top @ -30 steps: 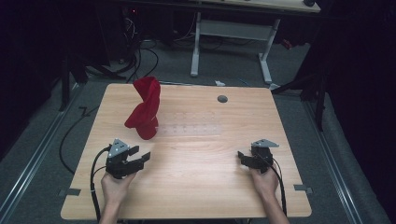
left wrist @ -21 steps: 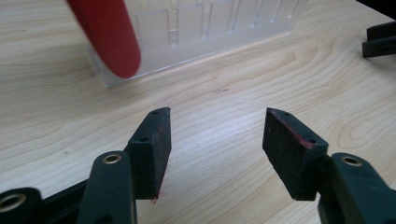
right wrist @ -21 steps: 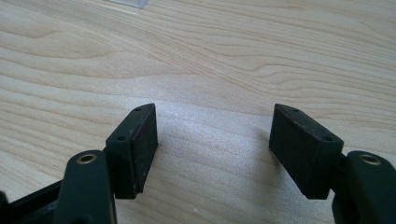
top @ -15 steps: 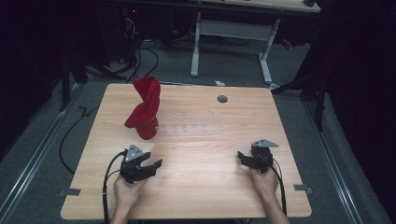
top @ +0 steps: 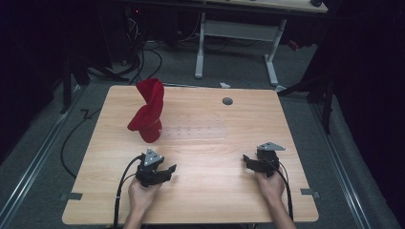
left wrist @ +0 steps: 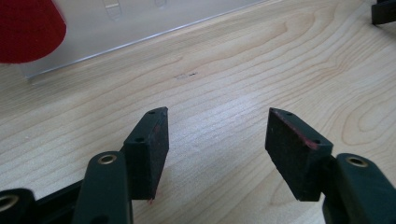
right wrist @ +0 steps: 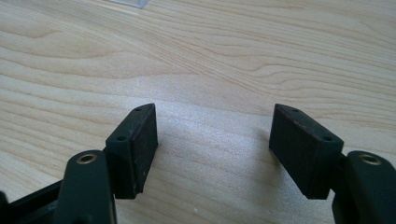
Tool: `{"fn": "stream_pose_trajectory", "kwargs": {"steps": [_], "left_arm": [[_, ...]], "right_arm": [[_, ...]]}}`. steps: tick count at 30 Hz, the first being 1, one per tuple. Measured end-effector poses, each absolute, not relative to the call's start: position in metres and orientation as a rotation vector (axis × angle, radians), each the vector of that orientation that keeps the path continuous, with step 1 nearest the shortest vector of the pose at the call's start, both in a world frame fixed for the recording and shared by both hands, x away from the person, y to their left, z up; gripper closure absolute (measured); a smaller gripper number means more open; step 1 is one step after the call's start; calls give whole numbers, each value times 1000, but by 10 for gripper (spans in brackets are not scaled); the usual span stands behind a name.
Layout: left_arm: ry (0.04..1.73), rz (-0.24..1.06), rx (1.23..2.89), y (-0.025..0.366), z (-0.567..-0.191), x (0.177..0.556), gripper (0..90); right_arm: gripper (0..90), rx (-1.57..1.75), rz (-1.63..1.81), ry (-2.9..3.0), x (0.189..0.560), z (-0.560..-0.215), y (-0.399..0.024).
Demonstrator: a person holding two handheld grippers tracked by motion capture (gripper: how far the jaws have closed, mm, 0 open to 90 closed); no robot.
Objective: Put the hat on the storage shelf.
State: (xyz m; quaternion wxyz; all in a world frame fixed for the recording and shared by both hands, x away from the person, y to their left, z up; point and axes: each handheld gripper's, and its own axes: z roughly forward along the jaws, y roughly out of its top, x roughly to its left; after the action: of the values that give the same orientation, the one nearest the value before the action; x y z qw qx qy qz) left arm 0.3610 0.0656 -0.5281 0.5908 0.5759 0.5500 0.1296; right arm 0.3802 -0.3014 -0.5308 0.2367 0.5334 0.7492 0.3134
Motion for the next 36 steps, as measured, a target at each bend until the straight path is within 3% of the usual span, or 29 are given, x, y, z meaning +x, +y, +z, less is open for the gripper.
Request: {"fn": "stream_pose_trajectory", "kwargs": {"steps": [23, 36], "left_arm": [[1316, 424, 1413, 54, -546, 367, 347], [1309, 409, 1422, 53, -546, 366, 302]], "right_arm": [[338, 1460, 865, 2055, 379, -531, -300], [319, 1478, 857, 2040, 378, -531, -298]]}}
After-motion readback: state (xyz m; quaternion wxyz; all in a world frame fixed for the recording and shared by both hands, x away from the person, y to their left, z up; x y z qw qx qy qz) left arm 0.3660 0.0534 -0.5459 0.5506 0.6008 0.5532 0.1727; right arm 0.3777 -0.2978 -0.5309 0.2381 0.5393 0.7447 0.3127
